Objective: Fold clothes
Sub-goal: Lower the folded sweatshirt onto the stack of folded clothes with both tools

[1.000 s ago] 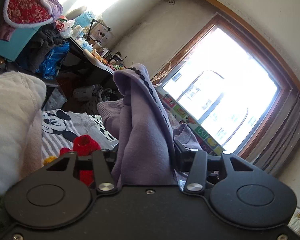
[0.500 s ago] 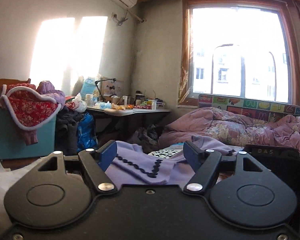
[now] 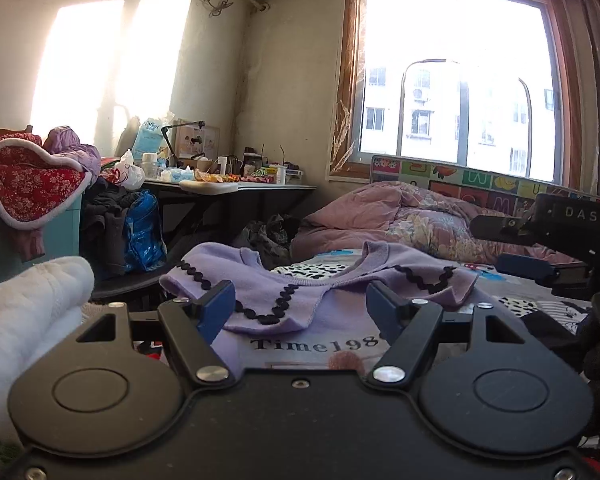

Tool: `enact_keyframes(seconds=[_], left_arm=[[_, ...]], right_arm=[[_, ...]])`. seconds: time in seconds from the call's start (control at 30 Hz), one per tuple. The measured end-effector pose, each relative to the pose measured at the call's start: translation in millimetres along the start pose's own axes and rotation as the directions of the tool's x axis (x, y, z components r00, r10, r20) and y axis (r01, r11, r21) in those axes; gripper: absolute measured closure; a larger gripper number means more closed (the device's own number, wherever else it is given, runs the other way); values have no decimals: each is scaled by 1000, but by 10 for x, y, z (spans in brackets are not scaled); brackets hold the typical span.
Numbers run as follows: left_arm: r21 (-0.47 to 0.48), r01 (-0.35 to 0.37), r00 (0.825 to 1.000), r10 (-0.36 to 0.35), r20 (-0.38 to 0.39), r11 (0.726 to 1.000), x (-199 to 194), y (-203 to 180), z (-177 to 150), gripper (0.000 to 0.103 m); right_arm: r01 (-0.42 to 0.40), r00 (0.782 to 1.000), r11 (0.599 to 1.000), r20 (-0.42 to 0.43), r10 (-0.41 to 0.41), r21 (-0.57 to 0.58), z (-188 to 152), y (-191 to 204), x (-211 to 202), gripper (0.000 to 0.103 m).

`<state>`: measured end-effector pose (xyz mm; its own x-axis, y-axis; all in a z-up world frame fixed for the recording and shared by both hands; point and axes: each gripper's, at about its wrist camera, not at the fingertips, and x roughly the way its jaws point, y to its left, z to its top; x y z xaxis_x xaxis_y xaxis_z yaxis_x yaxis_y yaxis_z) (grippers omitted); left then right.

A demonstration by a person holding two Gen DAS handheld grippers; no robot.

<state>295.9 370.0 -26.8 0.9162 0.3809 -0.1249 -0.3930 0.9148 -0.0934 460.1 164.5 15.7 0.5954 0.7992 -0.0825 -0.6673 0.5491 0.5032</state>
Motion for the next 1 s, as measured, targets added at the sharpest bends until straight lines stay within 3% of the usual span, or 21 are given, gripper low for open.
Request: enact_keyframes(seconds=[0.07, 0.17, 0.27, 0.3, 0.57, 0.63, 0.73, 0.9, 1.0], left_arm=[[0, 15, 1000, -15, 15, 1000, -44, -34, 41, 31], [43, 11, 997, -8, -73, 999, 106, -79, -51, 31], [88, 8, 992, 4, -129, 996, 231, -96, -191, 30], [87, 5, 991, 7, -136, 996, 247, -89, -205, 30], [18, 20, 990, -17, -142, 1000, 188, 10, -131, 28], [-6, 31, 990, -31, -137, 1000, 137, 31, -75, 23], [-34, 22, 992, -26, -121, 999, 36, 43, 14, 16], [-30, 18, 996, -21, -90, 999, -168, -5, 189, 2], [-9, 15, 995, -15, -100, 1000, -281, -68, 241, 0]], right_arm=[[-35, 999, 991, -22, 32, -126, 49, 163, 58, 42], [-56, 993, 967, -115, 27, -250, -11, 334, 266, 48], [-25, 954, 964, -293, -56, -264, -215, 280, 608, 47], [-17, 946, 965, -318, -69, -261, -274, 263, 657, 47], [-14, 943, 966, -324, -72, -258, -309, 383, 640, 47], [-4, 951, 973, -301, -67, -229, -215, 422, 533, 46], [20, 957, 979, -281, -78, -203, -95, 477, 360, 36], [72, 947, 978, -293, -129, -198, 16, 572, 41, 31], [93, 945, 977, -291, -147, -193, 54, 650, -167, 20]])
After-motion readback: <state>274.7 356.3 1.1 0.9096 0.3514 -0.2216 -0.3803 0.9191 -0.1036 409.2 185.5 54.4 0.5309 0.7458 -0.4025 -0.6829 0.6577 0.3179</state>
